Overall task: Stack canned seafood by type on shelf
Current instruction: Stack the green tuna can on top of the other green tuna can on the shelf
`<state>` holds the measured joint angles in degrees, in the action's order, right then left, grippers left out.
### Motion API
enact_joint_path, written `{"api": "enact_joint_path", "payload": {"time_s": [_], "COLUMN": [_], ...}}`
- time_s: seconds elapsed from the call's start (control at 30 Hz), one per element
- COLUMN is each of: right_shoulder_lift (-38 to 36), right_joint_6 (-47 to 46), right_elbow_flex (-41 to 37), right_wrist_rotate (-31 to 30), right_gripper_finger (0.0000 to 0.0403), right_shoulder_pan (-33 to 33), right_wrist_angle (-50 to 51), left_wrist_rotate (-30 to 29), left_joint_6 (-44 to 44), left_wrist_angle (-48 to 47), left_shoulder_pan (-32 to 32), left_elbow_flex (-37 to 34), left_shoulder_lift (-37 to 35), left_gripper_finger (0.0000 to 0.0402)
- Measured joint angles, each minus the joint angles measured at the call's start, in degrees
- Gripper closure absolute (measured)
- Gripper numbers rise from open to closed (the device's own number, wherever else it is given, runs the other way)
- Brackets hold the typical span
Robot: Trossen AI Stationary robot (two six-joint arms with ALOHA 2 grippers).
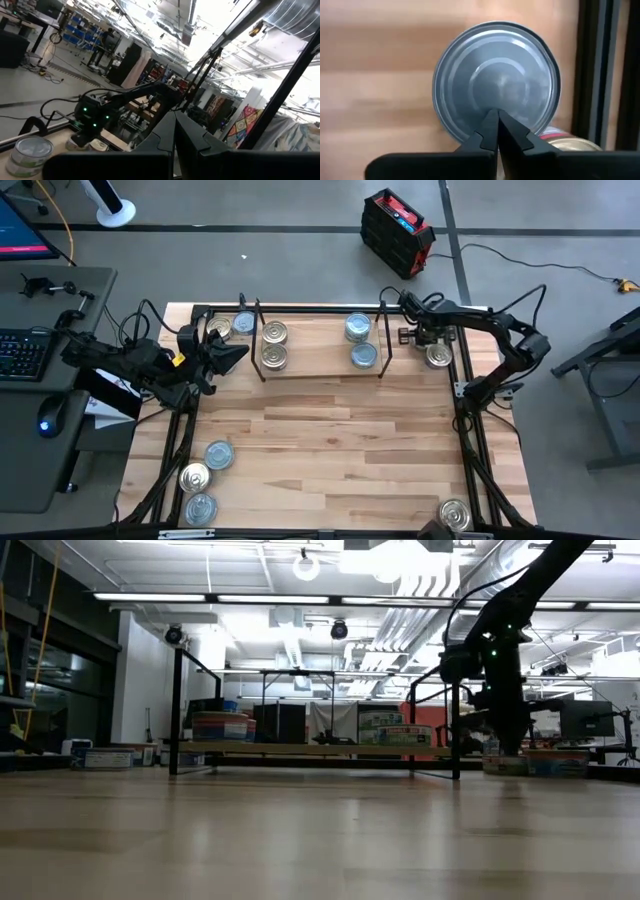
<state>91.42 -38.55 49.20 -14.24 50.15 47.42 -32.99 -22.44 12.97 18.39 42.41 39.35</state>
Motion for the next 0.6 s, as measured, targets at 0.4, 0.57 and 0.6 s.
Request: {"api": "enact_joint_path", "payload": {"time_s": [0.4,0.57,0.6], "right_shoulder_lift": [-0.7,-0.5,-0.4], "right_joint_6": [1.2,1.1,1.1], "right_elbow_flex": [-0.7,-1.0,-1.1], "right_wrist_rotate": [4.2,5.0,5.6], "right_gripper_finger": [0.0403,0.0403,0.0403], "right_shoulder_pan": [-2.1,-5.1,-5.6], "right_wrist_angle": [8.1,12.4,13.7], "left_wrist_rotate": [0.0,0.0,0.0], "left_joint_6": [-0.2,-0.5,-0.5], "left_wrist_angle": [0.1,0.1,0.1], "left_shoulder_pan": [0.0,0.0,0.0], "left_elbow_flex": [0.0,0.0,0.0], "left_shoulder_lift": [0.0,0.0,0.0], "left_gripper_finger": [0.0402,0.0402,0.0402]}}
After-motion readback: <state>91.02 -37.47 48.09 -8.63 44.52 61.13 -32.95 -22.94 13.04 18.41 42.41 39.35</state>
